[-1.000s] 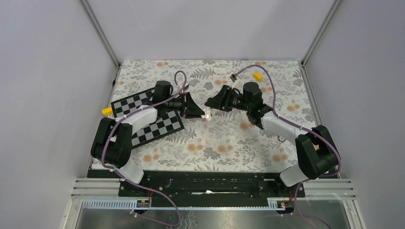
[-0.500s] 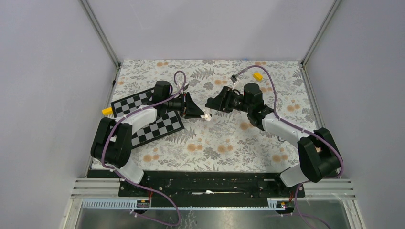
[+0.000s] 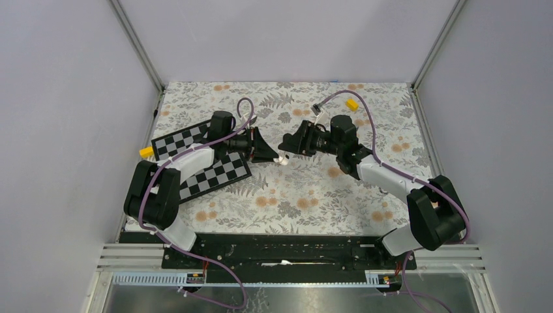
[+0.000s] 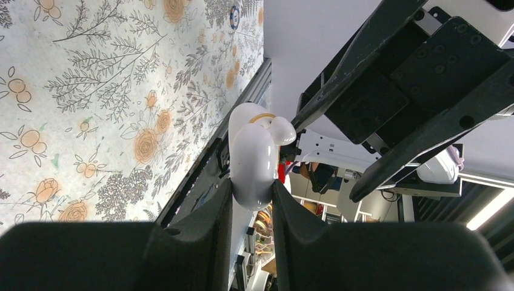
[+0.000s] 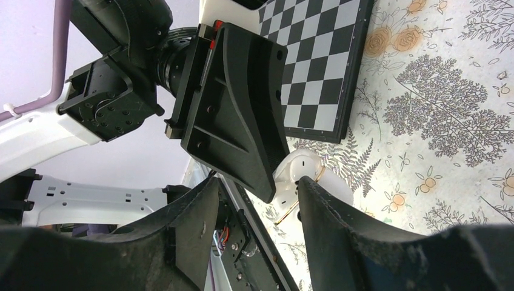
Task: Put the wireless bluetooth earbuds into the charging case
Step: Adjust the right earbud in the right side groove of the charging case.
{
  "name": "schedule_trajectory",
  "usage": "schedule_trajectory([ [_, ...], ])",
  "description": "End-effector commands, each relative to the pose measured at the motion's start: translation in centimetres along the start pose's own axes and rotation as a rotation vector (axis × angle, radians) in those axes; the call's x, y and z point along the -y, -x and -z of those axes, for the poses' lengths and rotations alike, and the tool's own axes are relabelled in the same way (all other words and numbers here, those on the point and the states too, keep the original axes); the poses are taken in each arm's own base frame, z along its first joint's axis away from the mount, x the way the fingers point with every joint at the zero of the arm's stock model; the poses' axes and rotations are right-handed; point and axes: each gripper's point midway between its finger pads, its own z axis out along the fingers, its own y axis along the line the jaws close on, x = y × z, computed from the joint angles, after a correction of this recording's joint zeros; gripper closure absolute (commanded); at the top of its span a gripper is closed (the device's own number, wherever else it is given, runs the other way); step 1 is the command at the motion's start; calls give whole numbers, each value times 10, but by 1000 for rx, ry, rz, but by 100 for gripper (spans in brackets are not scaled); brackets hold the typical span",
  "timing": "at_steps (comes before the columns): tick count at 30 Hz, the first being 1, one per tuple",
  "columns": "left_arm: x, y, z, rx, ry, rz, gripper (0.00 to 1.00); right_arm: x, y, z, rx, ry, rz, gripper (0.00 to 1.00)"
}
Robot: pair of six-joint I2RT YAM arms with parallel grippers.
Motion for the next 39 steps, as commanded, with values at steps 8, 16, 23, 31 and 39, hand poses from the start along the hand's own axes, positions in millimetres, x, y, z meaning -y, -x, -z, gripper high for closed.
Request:
schedule_trajectory([
  [8, 24, 11, 5, 34, -43, -110, 100, -11, -14, 5, -43, 30, 28, 43],
  [16, 23, 11, 5, 36, -41, -110, 100, -14, -16, 6, -46, 34, 35, 43],
  [23, 24, 11, 6, 36, -40, -112, 100, -23, -8, 16, -9, 20, 76, 43],
  [31, 25, 10, 7, 40, -40, -117, 100, -3, 17, 21, 137, -119, 85, 40],
  [39, 26, 10, 8, 39, -41, -121, 100, 5, 12, 7, 102, -107, 46, 39],
])
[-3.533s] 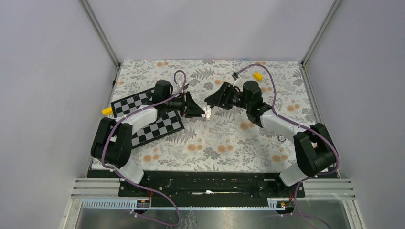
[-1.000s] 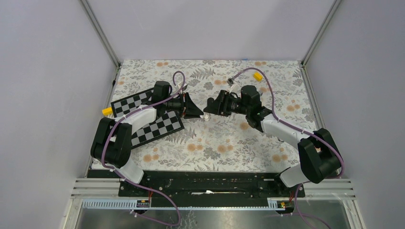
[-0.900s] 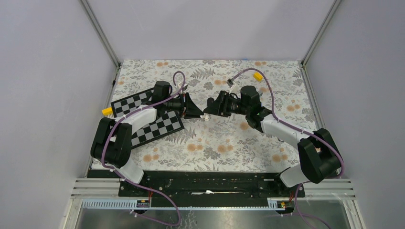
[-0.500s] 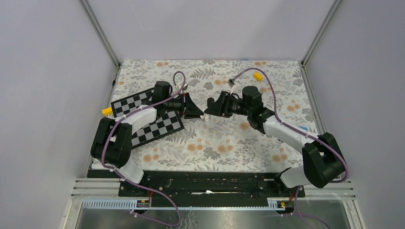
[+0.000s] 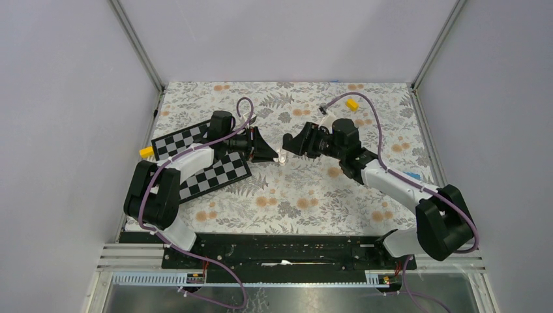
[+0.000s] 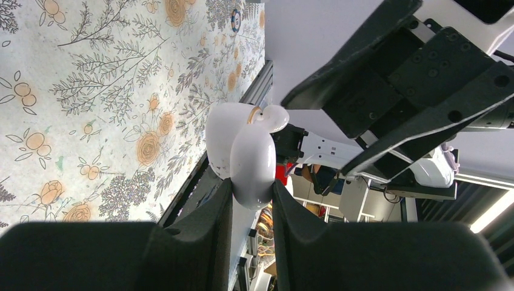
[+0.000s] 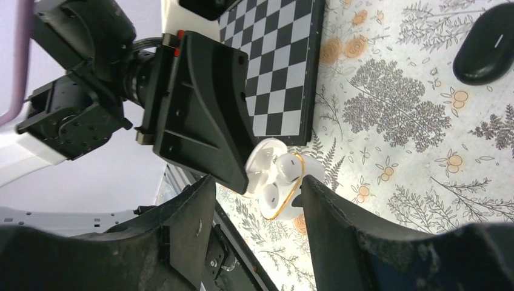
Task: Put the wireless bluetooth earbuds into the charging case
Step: Adjust the right earbud in the right side groove of the charging case.
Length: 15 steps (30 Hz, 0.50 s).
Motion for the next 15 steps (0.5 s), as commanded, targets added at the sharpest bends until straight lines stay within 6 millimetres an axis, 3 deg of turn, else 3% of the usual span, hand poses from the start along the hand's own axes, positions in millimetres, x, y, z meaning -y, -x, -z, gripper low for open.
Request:
schedule_trajectory([
  [1, 28, 8, 7, 30, -45, -113, 100, -7, 4, -7, 6, 28, 9, 39],
  [15, 27, 6, 8, 35, -41, -111, 100, -13, 3, -15, -5, 79, 21, 40],
])
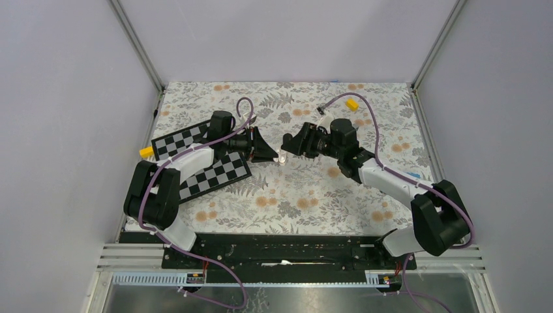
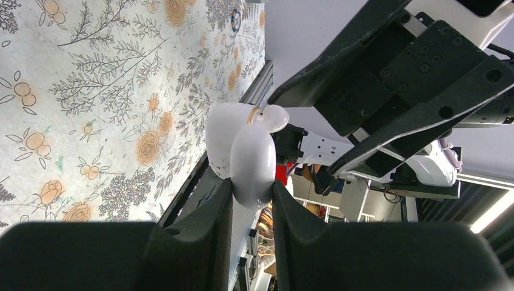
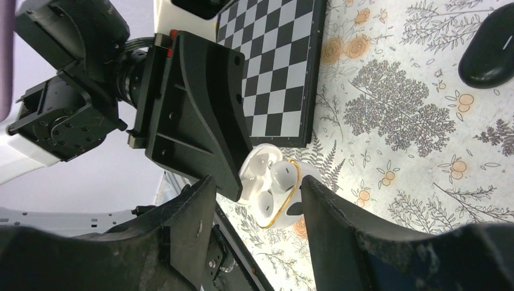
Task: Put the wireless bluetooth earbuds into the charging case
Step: Adjust the right earbud in the right side groove of the charging case.
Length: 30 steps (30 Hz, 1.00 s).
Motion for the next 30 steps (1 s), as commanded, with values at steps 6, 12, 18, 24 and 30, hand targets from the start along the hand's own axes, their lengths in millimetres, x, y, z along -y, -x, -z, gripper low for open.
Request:
schedule_trajectory([
  [6, 27, 7, 8, 36, -41, -112, 100, -27, 5, -9, -3, 104, 35, 40],
  [12, 27, 6, 8, 35, -42, -113, 100, -27, 5, -8, 1, 103, 41, 41],
  [18, 28, 6, 9, 36, -43, -113, 100, -22, 7, -8, 14, 73, 41, 39],
  [24, 28, 6, 9, 36, -43, -113, 100, -15, 10, -7, 30, 22, 34, 37],
  [30, 30, 6, 9, 36, -44, -116, 100, -15, 13, -8, 44, 16, 26, 36],
])
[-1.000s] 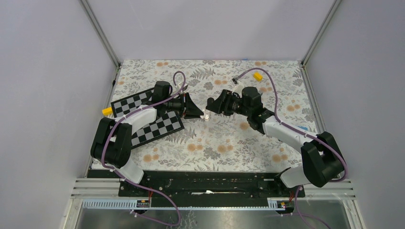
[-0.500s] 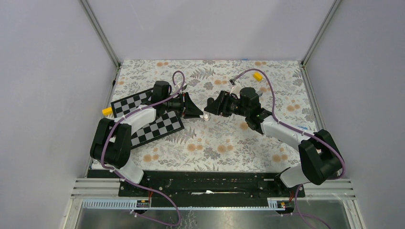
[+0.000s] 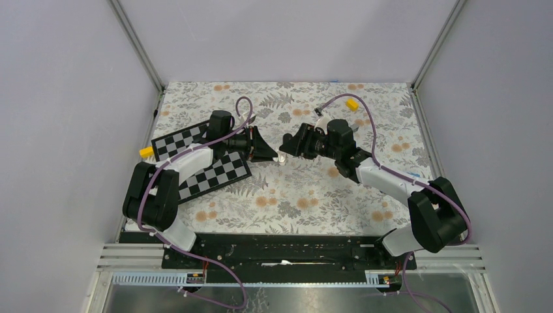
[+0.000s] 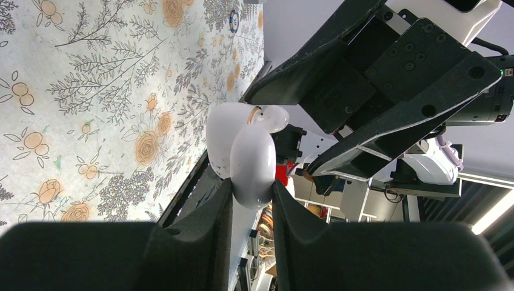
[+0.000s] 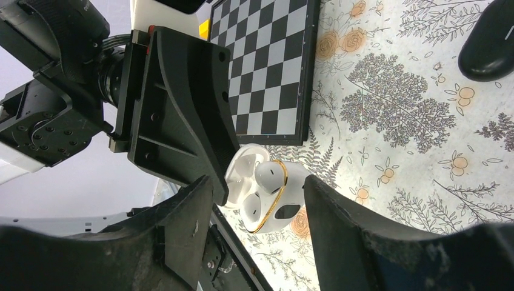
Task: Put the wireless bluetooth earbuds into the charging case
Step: Adjust the right earbud in the right side groove of the charging case.
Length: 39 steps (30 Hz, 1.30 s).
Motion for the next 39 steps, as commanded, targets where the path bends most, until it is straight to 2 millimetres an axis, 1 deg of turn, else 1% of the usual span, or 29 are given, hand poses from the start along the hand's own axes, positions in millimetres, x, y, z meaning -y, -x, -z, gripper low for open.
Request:
schedule_trajectory([
  [1, 26, 6, 7, 33, -42, -110, 100, -22, 21, 2, 66, 36, 40, 36],
  [6, 26, 6, 7, 31, -43, -107, 100, -29, 29, 6, 101, 51, 58, 35],
  [18, 25, 6, 6, 29, -42, -105, 100, -38, 32, 6, 111, 97, 72, 35],
  [39, 25, 6, 7, 31, -40, -104, 100, -45, 25, 6, 70, 140, 84, 38],
])
